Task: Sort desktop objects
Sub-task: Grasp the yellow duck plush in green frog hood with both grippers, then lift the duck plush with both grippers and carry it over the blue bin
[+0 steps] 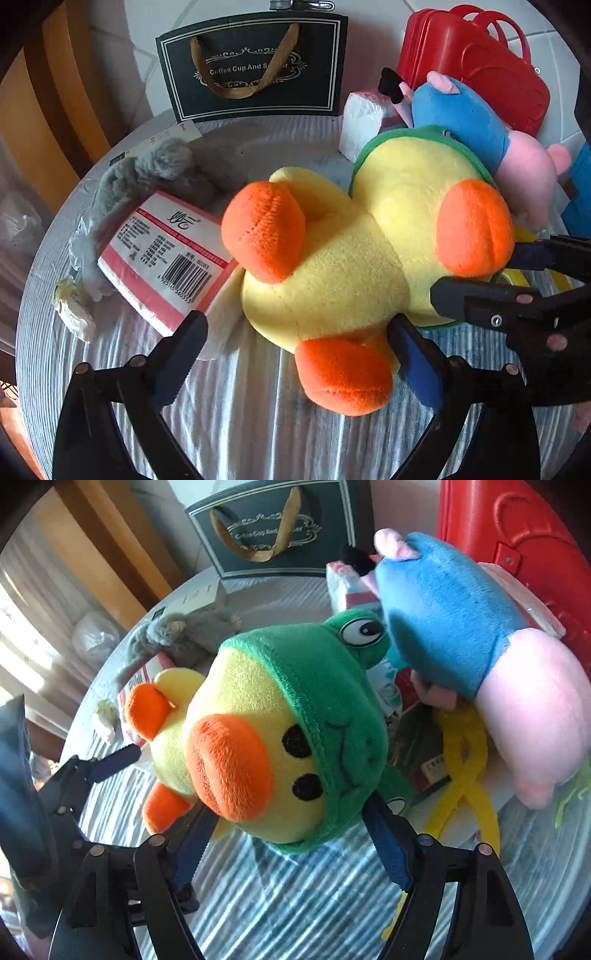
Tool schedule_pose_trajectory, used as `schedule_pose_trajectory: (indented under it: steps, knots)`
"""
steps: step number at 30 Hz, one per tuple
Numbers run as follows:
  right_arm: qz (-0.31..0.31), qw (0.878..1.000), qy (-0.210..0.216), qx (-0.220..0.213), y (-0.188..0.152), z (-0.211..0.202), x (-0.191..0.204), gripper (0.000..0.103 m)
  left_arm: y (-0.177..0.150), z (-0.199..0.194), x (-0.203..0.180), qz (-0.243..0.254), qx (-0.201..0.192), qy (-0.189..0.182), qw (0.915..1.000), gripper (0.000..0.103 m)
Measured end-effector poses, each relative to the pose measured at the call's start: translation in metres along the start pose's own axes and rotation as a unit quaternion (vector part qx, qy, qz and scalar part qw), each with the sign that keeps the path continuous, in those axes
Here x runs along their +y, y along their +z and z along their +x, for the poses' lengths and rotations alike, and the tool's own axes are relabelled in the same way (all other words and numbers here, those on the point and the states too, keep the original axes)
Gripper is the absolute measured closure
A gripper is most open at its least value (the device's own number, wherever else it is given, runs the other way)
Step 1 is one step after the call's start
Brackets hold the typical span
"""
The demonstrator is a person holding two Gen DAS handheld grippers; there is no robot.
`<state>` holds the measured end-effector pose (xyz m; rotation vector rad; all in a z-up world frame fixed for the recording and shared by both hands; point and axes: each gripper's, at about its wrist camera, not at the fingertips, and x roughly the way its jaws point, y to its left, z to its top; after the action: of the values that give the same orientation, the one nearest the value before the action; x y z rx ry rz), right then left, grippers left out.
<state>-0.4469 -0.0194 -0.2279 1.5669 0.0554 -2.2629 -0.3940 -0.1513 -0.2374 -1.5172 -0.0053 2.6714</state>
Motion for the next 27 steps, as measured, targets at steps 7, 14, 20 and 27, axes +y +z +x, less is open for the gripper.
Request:
schedule_pose_trajectory:
  steps: [7, 14, 20, 27]
  knots:
    - [-0.008, 1.0, -0.022, -0.018, 0.017, 0.013, 0.001, 0.008, 0.009, 0.007, 0.002, -0.001, -0.01, -0.013, 0.9999, 0.003]
    - [0.0, 0.999, -0.01, -0.039, 0.01, 0.003, -0.002, 0.036, 0.015, 0.004, -0.009, 0.013, -0.025, -0.034, 0.999, 0.037]
    - [0.006, 0.998, -0.001, -0.065, -0.011, -0.022, 0.0, 0.041, 0.004, -0.024, -0.014, 0.031, -0.049, -0.027, 0.9979, 0.042]
    - [-0.007, 0.992, -0.005, -0.125, -0.035, -0.095, 0.021, 0.041, -0.002, -0.099, -0.021, 0.043, -0.112, -0.025, 0.9925, 0.042]
